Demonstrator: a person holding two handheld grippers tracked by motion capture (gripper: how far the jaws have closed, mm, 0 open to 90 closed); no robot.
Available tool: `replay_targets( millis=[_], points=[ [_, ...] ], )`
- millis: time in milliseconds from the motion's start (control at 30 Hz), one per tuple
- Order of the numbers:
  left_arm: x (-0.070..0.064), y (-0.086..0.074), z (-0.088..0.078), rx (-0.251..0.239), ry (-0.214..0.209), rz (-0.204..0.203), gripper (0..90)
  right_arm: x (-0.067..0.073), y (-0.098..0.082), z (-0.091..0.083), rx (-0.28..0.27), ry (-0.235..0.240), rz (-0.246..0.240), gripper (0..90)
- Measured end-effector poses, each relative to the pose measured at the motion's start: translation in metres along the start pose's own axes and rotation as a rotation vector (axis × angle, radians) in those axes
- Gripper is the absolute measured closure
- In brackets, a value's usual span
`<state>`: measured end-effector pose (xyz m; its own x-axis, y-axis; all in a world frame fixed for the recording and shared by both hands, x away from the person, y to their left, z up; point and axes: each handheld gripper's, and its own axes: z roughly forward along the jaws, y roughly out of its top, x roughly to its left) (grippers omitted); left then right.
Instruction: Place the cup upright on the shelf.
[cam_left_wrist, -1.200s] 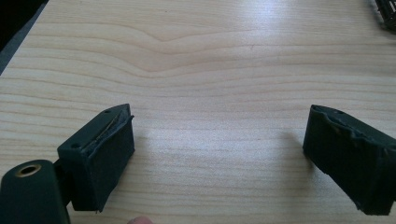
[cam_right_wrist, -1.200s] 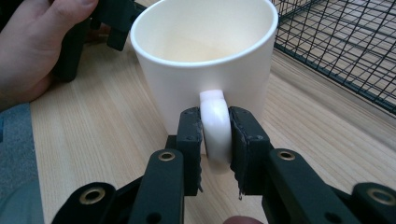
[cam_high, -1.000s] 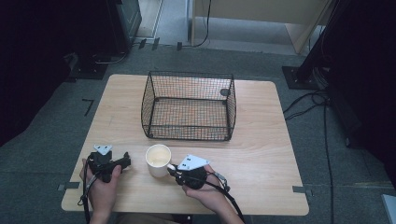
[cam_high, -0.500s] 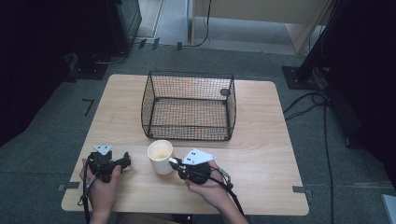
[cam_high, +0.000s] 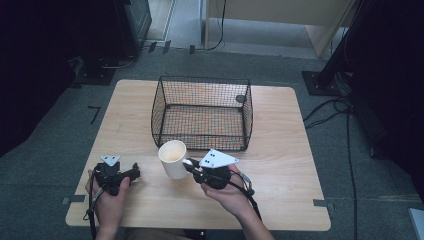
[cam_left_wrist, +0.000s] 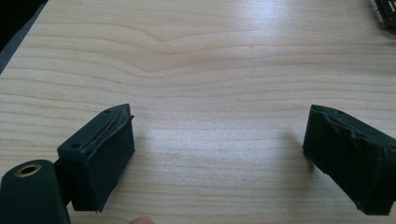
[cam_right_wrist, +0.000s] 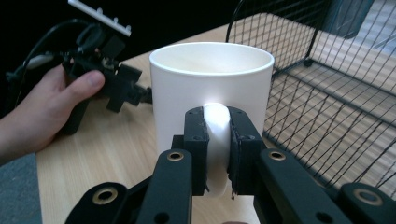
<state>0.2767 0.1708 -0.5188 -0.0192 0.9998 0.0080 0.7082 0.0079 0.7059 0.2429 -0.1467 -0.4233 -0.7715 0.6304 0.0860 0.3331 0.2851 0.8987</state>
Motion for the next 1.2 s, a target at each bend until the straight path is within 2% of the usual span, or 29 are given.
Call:
replay_targets(
  millis=[133, 433, 767, 1000, 1200],
  points=[
    [0.0, 0.0, 0.0, 0.0, -0.001, 0.0, 9.1, -0.004, 0.008, -0.005, -0.028, -0.011, -0.001, 80.2],
    [0.0, 0.0, 0.0, -0.002, 0.0, 0.0, 9.1, -0.018, 0.034, -0.021, -0.118, -0.083, -0.002, 80.2],
    [0.0, 0.0, 0.0, -0.001, -0.001, 0.0, 9.1, -0.035, 0.046, -0.031, -0.193, -0.236, 0.023, 80.2],
    [0.0, 0.0, 0.0, 0.0, -0.001, 0.0, 9.2, -0.05, 0.049, -0.033, -0.213, -0.324, 0.031, 80.2],
    [0.0, 0.0, 0.0, 0.001, -0.001, 0.001, 9.2, -0.063, 0.052, -0.03, -0.233, -0.371, 0.05, 80.2]
  ],
)
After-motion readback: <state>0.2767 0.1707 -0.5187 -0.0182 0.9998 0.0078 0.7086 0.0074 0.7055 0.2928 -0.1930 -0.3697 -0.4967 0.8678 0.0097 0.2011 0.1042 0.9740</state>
